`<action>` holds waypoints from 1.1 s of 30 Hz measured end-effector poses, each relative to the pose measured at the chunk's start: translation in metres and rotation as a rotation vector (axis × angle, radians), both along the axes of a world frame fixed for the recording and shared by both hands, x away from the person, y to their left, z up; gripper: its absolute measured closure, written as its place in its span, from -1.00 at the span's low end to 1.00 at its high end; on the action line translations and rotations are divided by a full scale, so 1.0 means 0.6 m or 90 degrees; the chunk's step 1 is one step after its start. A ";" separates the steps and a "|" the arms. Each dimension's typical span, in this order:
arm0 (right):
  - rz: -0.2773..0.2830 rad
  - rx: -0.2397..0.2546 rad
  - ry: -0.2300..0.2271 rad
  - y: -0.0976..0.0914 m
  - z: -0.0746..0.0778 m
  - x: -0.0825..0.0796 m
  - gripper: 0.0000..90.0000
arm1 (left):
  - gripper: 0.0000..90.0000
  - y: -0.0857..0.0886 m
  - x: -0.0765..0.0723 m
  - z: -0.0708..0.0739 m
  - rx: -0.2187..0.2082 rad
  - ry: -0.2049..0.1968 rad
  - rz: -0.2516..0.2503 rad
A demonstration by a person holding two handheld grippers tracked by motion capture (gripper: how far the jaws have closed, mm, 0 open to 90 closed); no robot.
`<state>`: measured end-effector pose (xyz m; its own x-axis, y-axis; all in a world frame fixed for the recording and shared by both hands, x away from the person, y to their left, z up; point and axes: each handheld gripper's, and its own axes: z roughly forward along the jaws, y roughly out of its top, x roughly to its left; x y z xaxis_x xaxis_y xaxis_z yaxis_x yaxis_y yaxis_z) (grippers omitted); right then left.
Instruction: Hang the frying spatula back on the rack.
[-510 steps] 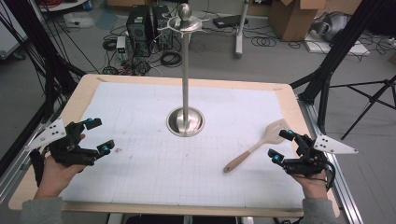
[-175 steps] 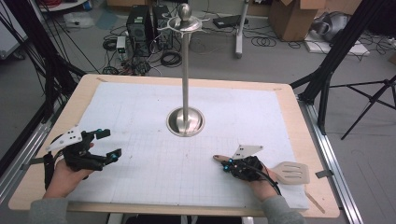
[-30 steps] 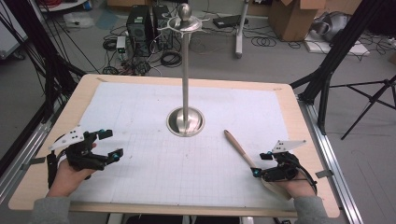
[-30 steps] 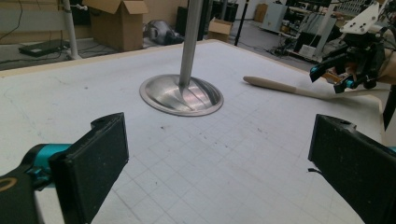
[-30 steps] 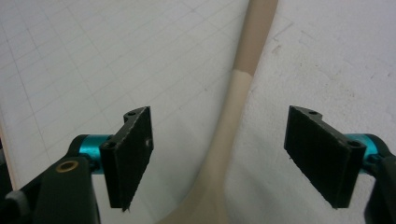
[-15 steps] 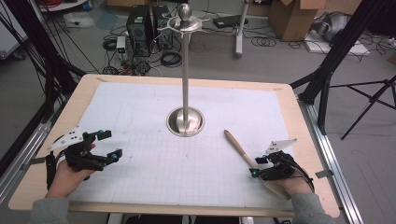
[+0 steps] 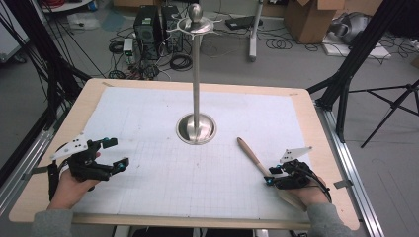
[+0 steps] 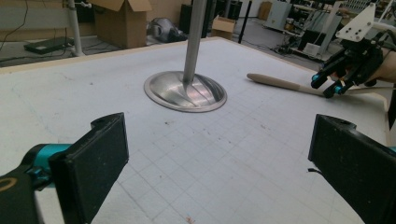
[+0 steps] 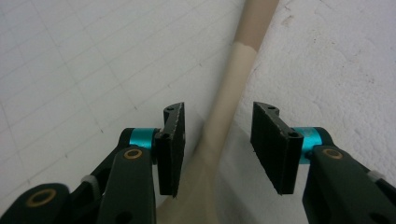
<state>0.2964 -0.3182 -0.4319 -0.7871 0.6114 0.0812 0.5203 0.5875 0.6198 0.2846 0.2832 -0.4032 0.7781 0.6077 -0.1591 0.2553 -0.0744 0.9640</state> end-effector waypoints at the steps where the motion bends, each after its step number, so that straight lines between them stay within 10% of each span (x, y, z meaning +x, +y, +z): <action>1: 0.000 -0.005 -0.005 0.001 0.000 -0.001 0.24 | -0.88 0.000 0.000 0.000 0.000 -0.001 0.001; 33: -0.017 -0.031 -0.019 0.016 0.003 -0.020 0.57 | -0.88 0.001 -0.002 0.001 0.003 0.000 0.005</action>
<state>0.2846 -0.3085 -0.4302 -0.7723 0.6346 0.0276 0.5178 0.6038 0.6060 0.2835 0.2836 -0.4026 0.7730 0.6151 -0.1555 0.2552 -0.0772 0.9638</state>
